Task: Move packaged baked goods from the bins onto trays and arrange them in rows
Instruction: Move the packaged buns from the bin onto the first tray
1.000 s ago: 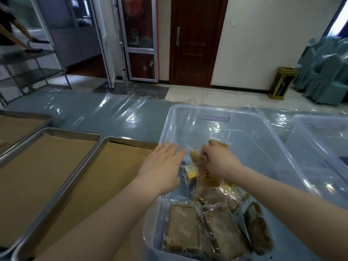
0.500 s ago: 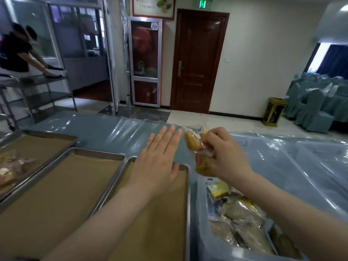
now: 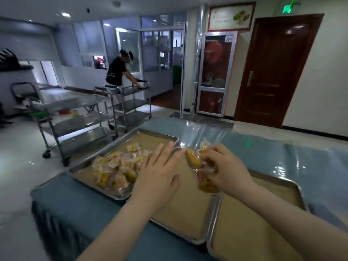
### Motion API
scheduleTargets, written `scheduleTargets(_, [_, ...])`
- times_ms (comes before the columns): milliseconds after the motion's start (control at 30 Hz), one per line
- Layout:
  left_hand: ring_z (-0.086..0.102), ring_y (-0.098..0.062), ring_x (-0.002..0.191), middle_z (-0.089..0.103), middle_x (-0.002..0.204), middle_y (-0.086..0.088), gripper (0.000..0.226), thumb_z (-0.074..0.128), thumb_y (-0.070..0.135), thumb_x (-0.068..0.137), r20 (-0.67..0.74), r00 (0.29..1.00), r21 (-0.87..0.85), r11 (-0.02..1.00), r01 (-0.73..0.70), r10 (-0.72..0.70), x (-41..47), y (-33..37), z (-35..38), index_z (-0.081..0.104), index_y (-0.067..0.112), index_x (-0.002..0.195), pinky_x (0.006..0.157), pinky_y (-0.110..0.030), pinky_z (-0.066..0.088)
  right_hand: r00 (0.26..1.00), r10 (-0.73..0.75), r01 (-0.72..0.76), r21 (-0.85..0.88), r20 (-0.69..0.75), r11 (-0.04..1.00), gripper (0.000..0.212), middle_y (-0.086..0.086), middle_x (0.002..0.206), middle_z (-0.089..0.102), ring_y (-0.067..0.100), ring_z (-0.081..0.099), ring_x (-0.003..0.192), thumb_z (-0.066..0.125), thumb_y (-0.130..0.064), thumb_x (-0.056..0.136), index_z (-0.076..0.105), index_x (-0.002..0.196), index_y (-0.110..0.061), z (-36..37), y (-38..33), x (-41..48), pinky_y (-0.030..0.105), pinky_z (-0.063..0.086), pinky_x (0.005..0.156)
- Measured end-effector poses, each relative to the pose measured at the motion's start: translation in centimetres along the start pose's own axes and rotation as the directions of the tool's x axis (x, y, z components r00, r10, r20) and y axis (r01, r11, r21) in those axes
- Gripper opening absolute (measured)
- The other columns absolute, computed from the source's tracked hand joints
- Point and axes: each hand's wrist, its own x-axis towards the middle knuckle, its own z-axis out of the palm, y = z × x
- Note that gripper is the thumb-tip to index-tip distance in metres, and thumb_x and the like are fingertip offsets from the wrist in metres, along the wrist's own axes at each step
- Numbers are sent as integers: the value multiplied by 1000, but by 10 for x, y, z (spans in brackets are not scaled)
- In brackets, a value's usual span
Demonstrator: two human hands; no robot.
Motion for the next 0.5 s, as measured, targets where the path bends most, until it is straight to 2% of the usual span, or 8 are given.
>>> scheduleTargets(133, [-5, -14, 145, 2, 157, 11, 68, 48, 31, 91, 32, 994, 61, 993, 101, -103, -23, -77, -11, 10, 43, 147, 116, -38, -6, 998, -11, 5, 104, 57, 995, 27, -20, 99, 43, 3, 48, 87, 72, -29, 76, 61, 100, -33, 60, -36, 35, 19, 42, 69])
scheduleTargets(267, [-11, -9, 143, 1, 157, 14, 66, 44, 30, 92, 55, 970, 54, 971, 233, -235, -32, -138, 0, 11, 39, 148, 113, -34, -13, 989, 11, -38, 188, 146, 982, 25, -17, 100, 45, -3, 45, 89, 72, -27, 80, 63, 103, -29, 130, -50, 71, 10, 36, 73])
scheduleTargets(333, [-14, -8, 143, -2, 157, 15, 66, 43, 32, 92, 81, 960, 68, 962, 263, -268, -33, -169, 7, 9, 38, 148, 114, -35, -11, 983, 29, -71, 230, 183, 971, 24, -16, 101, 44, -7, 44, 89, 72, -24, 80, 63, 101, -28, 167, -51, 94, 8, 36, 70])
scheduleTargets(433, [-14, -8, 142, -4, 156, 17, 65, 42, 38, 94, 118, 943, 120, 947, 296, -310, -29, -222, 19, 7, 39, 149, 115, -37, -9, 977, 69, -129, 298, 204, 946, 20, -18, 98, 44, -3, 44, 88, 72, -21, 79, 61, 94, -28, 225, -50, 134, 11, 37, 71])
scheduleTargets(500, [-14, -5, 141, -3, 154, 18, 62, 38, 43, 94, 132, 930, 135, 935, 327, -344, -21, -261, 32, 8, 40, 149, 113, -32, -13, 976, 92, -159, 354, 197, 922, 24, -20, 93, 42, -2, 44, 83, 74, -20, 77, 55, 84, -34, 268, -48, 162, 16, 38, 72])
